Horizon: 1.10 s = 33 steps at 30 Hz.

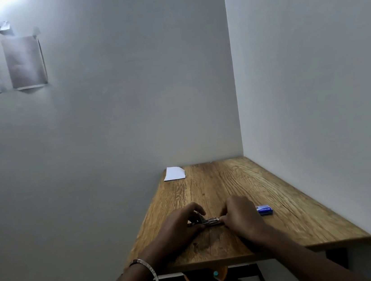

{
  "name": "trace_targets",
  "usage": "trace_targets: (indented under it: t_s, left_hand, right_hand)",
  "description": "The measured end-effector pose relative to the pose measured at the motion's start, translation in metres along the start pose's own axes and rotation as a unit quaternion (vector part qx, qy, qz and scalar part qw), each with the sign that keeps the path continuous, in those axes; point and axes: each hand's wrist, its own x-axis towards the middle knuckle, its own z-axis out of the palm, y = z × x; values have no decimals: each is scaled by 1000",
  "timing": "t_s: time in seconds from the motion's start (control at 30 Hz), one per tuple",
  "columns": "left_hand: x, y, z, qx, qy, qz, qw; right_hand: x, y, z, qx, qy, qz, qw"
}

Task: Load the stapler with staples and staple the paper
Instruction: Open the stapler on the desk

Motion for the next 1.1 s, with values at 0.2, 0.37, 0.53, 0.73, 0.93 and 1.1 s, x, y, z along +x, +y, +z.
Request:
trace_targets:
  t_s: [0.2, 0.37, 0.53, 0.73, 0.93, 1.1]
  left_hand:
    - [0, 0, 1, -4, -4, -2, 1000]
    - [1, -3, 1, -28, -10, -13, 999]
    - [3, -1, -1, -24, 22, -10, 999]
    - [10, 23, -11, 169, 213, 110, 956]
    - [4, 38, 7, 349, 203, 348, 846]
    - [1, 37, 2, 357, 214, 328, 848]
  right_hand:
    - [-7, -5, -3, 6, -5, -22, 1000]
    - [-14, -4, -2, 36, 24, -13, 999]
    - [-19, -2, 1, 254, 70, 91, 960]
    - [-10, -20, -7, 713, 14, 374, 593]
    - [-8, -34, -13, 830, 20, 400, 389]
    - [-4, -43, -8, 835, 39, 377, 399]
